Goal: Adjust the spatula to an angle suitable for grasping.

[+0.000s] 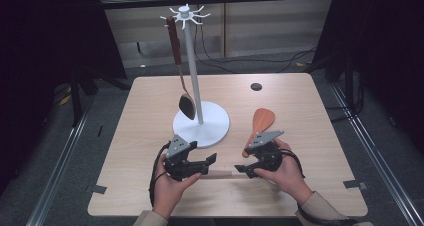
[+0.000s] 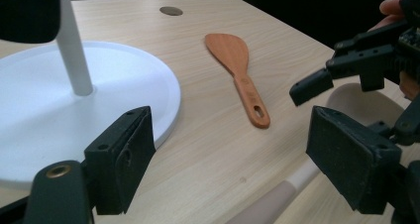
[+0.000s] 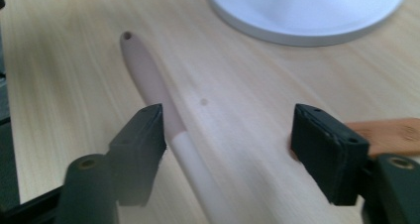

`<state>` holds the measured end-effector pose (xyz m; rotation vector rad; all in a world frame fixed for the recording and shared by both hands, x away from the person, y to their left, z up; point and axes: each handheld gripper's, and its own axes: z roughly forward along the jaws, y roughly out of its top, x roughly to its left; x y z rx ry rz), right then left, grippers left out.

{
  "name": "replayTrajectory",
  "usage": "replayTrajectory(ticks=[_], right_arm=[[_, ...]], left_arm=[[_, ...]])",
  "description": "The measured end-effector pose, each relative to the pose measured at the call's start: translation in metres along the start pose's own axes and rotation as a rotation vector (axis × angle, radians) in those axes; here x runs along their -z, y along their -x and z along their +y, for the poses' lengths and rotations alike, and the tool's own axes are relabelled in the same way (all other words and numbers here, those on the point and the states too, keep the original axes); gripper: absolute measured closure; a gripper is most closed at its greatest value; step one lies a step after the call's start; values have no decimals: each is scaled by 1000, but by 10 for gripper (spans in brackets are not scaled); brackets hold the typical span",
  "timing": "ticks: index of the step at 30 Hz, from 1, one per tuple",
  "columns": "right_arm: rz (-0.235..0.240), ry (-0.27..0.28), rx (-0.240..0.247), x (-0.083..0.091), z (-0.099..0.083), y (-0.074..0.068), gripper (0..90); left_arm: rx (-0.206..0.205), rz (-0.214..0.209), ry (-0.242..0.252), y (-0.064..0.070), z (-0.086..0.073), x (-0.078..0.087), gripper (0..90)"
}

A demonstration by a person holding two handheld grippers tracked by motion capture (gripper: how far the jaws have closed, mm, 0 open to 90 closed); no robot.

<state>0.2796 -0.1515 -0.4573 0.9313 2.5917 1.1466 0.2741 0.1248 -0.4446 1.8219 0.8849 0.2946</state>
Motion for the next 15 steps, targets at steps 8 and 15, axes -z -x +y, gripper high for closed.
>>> replayTrajectory(ticks=[8,15], right_arm=[[50,-37,60,-27,6,-11,353],[105,-50,94,-44,7,-16,380]], left_arm=[[20,31,7,-7,-3,12,185],[32,44,3,-9,-7,17,185]])
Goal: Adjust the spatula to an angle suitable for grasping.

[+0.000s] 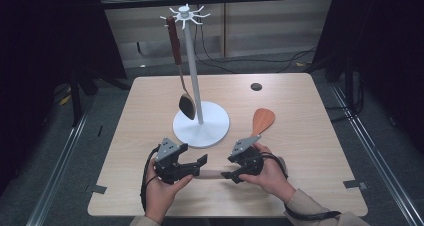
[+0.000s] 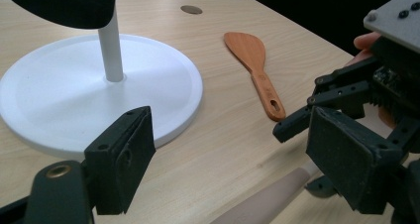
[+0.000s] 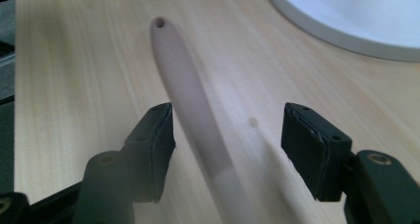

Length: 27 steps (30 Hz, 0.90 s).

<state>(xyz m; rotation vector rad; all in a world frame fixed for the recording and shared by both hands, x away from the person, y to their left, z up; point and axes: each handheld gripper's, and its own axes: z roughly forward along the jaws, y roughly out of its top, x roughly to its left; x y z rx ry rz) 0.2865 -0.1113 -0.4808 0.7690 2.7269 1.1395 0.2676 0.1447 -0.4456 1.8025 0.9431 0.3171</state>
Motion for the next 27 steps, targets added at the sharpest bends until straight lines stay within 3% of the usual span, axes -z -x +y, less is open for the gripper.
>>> replayTrajectory(ticks=[4,6,8,13,20,23,27], right_arm=[[-3,-53,31,-15,1,-6,416],[-3,-52,30,-18,0,-6,433],[-22,-56,43,-22,0,-5,478],[21,-48,68,-24,3,-6,657],[-2,-97,113,-22,8,-7,694],[-30,-86,77,-15,8,0,719],[-52,-23,37,-1,11,10,729]], left_arm=[[2,7,-1,-1,-1,1,185],[10,11,3,-1,-1,2,185],[9,10,4,-2,-2,2,186],[9,13,6,-2,-2,2,188],[-10,15,11,1,1,4,188],[-5,14,20,1,1,4,188],[-7,18,10,1,0,4,188]])
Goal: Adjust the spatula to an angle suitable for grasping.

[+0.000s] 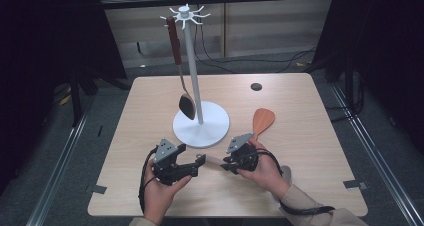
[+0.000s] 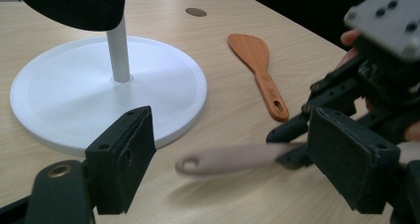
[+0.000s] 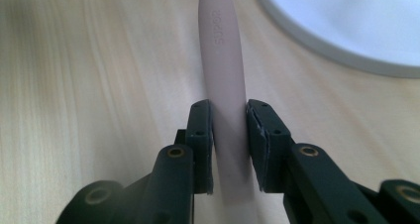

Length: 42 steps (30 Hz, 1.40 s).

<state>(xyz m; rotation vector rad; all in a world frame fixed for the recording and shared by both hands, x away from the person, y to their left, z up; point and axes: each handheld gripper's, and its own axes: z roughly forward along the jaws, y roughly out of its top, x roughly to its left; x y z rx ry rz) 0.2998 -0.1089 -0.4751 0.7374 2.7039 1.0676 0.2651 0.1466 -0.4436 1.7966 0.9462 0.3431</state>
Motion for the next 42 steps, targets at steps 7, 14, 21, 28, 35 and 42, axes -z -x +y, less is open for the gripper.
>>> replayTrajectory(ticks=[7,14,21,28,35,42], right_arm=[[-39,144,-140,34,3,15,732],[-74,290,-237,56,2,25,734],[-68,395,-277,65,6,24,734],[-77,438,-274,70,10,20,734],[-84,477,-273,73,12,15,734],[-80,526,-265,77,15,10,735]], left_arm=[[-6,-25,0,6,-1,-5,192],[5,-65,5,16,1,-10,192],[40,-118,10,25,1,-23,217],[126,-192,61,35,6,-36,309],[171,-213,82,40,6,-50,406],[216,-236,108,44,5,-59,536]])
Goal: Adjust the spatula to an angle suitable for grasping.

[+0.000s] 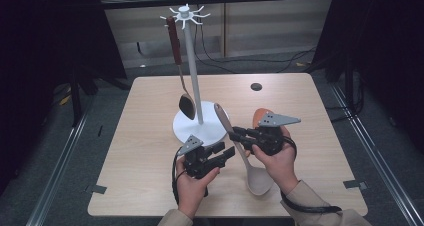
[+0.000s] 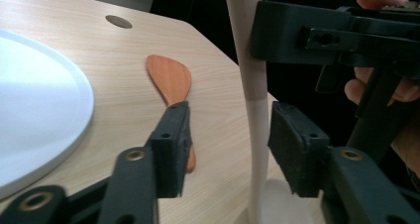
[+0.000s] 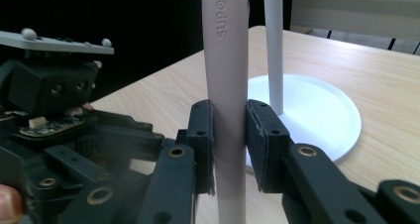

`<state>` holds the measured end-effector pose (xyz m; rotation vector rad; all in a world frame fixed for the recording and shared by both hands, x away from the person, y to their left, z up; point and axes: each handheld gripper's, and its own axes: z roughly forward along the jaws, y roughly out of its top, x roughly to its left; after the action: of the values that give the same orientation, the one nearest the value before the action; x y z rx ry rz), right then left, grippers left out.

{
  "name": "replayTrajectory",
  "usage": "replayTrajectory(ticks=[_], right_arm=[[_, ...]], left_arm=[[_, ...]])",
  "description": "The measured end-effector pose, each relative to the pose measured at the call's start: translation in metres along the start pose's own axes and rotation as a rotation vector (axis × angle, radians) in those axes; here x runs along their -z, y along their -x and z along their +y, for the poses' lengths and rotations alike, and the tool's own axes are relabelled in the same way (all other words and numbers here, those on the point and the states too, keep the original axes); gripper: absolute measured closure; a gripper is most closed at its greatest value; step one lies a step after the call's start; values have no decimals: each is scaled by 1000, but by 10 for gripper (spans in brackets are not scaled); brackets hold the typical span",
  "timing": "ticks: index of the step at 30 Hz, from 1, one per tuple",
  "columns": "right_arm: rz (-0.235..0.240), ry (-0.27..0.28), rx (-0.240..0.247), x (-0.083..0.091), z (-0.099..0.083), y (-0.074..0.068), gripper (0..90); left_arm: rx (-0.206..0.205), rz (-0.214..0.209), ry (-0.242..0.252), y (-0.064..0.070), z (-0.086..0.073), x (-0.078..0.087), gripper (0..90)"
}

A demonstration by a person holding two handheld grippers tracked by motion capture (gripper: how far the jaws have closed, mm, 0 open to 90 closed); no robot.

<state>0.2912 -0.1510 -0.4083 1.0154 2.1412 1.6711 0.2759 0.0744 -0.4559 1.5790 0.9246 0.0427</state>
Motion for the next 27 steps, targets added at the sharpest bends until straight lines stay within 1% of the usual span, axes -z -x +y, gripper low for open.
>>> replayTrajectory(ticks=[1,2,3,4,5,6,7,9,10,11,13,14,16,18,20,21,22,23,24,25,26,27], right_arm=[[0,1,0,0,0,0,735],[1,5,0,0,0,-1,735],[5,13,2,0,0,-1,735],[6,15,2,0,0,-1,735],[7,28,4,1,0,-2,735],[8,34,6,1,1,-2,735],[6,33,8,1,1,-3,735],[3,42,7,2,2,-4,735],[3,41,7,2,2,-4,735],[1,46,6,3,2,-3,735],[5,48,-3,3,2,-3,735],[6,50,-4,3,2,-2,735],[10,50,-1,3,2,-3,735],[11,53,-2,3,3,-4,735],[12,57,-2,3,3,-3,735],[13,56,-11,4,3,-3,735],[15,65,-7,4,3,-2,735],[14,67,-10,4,3,-2,735],[17,68,-12,4,3,-2,735],[15,68,-10,4,4,-2,736],[16,72,-9,5,4,-3,735],[15,73,-13,5,4,-3,735]], left_arm=[[5,-3,7,1,1,-1,550],[0,-6,10,1,1,-2,567],[1,-18,17,2,2,-3,582],[-4,-17,18,2,2,-4,592],[3,-25,26,3,2,-6,599],[0,-33,31,3,1,-7,612],[-6,-31,35,3,1,-8,624],[-5,-45,40,4,1,-8,667],[-18,-43,40,5,1,-8,685],[-12,-47,45,7,1,-9,701],[-18,-51,47,7,1,-9,727],[-21,-59,53,7,1,-10,727],[-22,-62,58,7,2,-11,734],[-23,-57,63,8,1,-12,762],[-11,-65,66,7,2,-12,770],[-10,-68,67,7,2,-12,771],[-12,-68,70,6,2,-12,769],[-16,-59,77,6,2,-12,758],[-11,-69,77,6,1,-12,751],[-9,-70,80,7,1,-13,770],[-16,-67,86,7,1,-13,770],[-14,-72,85,7,2,-13,773]])
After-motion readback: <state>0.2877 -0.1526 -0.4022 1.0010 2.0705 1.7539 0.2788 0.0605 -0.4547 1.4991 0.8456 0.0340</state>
